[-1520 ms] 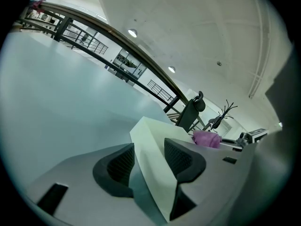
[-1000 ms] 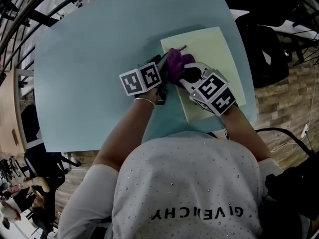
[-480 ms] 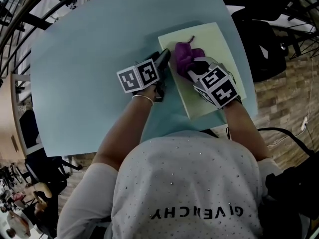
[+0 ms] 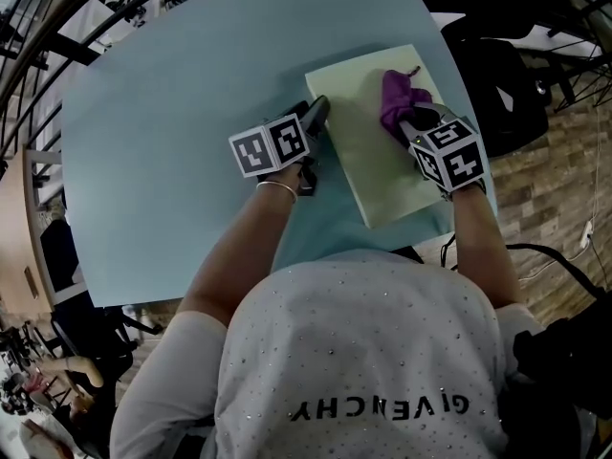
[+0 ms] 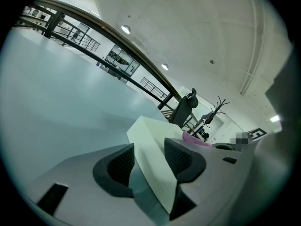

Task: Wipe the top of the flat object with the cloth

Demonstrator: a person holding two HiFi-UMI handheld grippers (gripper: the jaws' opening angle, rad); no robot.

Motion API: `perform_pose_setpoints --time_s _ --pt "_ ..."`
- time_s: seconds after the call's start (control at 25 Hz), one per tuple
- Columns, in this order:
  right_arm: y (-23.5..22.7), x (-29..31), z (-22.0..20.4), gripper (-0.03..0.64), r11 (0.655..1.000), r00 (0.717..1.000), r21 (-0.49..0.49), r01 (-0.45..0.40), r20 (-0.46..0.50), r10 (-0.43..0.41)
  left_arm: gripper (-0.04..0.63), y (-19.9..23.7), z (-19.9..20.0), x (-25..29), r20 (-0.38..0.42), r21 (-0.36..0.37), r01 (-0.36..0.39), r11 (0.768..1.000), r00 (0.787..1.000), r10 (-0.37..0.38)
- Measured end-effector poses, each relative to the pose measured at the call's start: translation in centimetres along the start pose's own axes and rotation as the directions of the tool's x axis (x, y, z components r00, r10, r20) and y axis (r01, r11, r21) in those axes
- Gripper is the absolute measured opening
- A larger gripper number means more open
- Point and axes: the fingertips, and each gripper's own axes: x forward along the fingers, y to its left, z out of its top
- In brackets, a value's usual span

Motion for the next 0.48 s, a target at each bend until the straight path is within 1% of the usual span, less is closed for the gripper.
perform_pose_setpoints --time_s 0.2,0.48 --pt "-2.9 -0.9 -1.1 0.046 0.996 0.998 0.055 0.066 0.001 -0.067 0.207 0.0 -0.2 -0.1 -0.009 0.010 0.003 1.000 1.000 -0.003" --pt "-6.8 -2.2 -2.1 0.046 0.980 0.983 0.086 0.180 0.019 -0.182 0.207 -0.2 0.2 0.2 0.000 0.028 0.000 1.000 1.000 0.000"
